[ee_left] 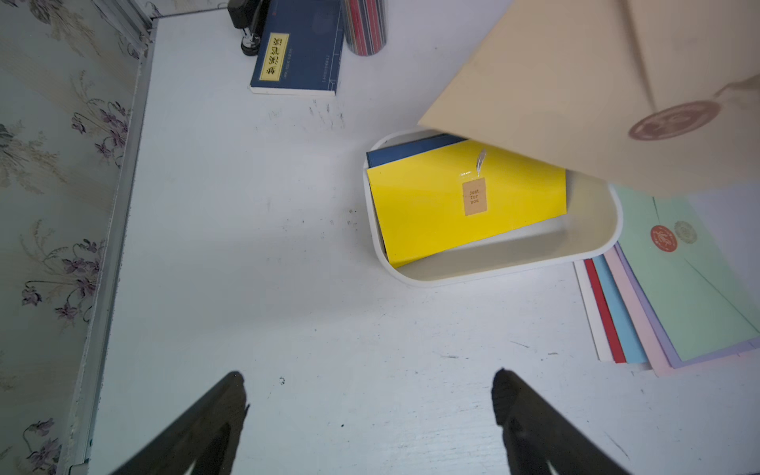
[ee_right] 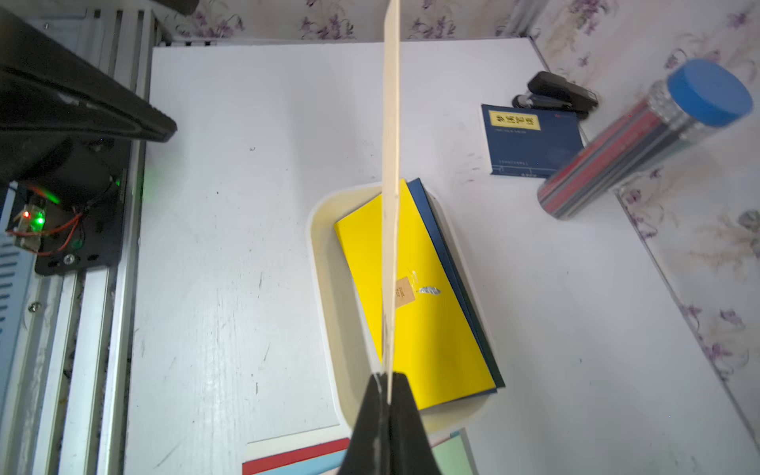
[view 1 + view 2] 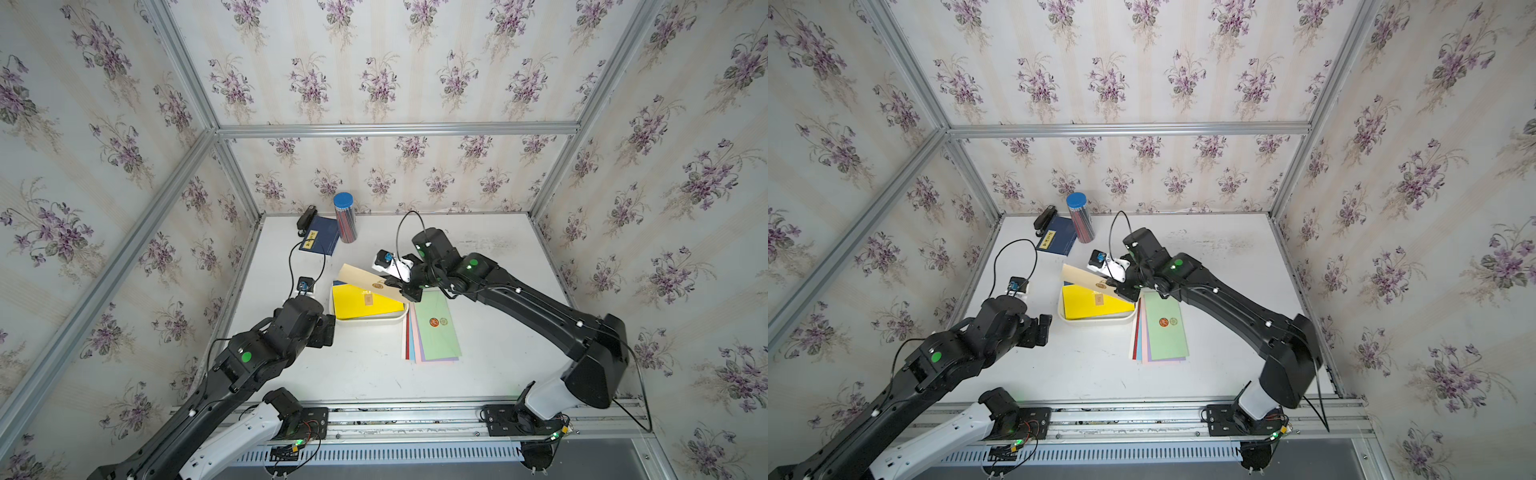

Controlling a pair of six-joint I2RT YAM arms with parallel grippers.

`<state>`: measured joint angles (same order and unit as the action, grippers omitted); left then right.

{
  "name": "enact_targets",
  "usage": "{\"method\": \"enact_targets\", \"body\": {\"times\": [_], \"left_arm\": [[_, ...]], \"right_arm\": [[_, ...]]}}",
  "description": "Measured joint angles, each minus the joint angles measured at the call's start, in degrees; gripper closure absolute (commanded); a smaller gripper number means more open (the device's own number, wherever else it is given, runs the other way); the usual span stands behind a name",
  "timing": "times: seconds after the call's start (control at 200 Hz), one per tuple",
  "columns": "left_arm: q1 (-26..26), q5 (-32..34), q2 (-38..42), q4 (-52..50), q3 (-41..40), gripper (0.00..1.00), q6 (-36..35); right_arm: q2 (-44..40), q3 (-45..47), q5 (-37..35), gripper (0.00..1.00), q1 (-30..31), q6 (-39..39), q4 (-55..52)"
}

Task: Put the sealed envelopes into the storage box
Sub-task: Place the envelope in the storage box.

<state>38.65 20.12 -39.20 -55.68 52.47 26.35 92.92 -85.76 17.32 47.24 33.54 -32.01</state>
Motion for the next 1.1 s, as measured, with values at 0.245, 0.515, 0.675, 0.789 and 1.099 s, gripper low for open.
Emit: {"method": "enact_targets", "body": {"times": [0.245, 0.515, 0.675, 0.789, 1.099], "left_arm": [[0.0, 4.4, 7.2, 1.5, -3.1, 0.00, 0.0], [0.1, 5.3, 8.3, 2.5, -3.6, 0.00, 0.7], [0.7, 5.2, 6.8, 2.4, -3.2, 0.00, 1.1], [1.1, 5.2, 5.4, 2.2, -2.4, 0.00, 1.4], [1.6, 5.1, 4.5, 1.4, -2.2, 0.00, 1.5]], "right_arm": [[16.8, -16.8, -3.2, 1.00, 1.0, 9.7, -11.4], [23.3, -20.6, -3.1, 1.00, 1.3, 13.0, -16.2], [25.1, -20.6, -2.6, 1.00, 1.3, 13.9, -16.6], [26.2, -20.4, -1.5, 1.00, 1.3, 14.2, -16.7], [26.8, -19.0, -2.1, 0.68, 1.4, 13.7, -15.0]]}}
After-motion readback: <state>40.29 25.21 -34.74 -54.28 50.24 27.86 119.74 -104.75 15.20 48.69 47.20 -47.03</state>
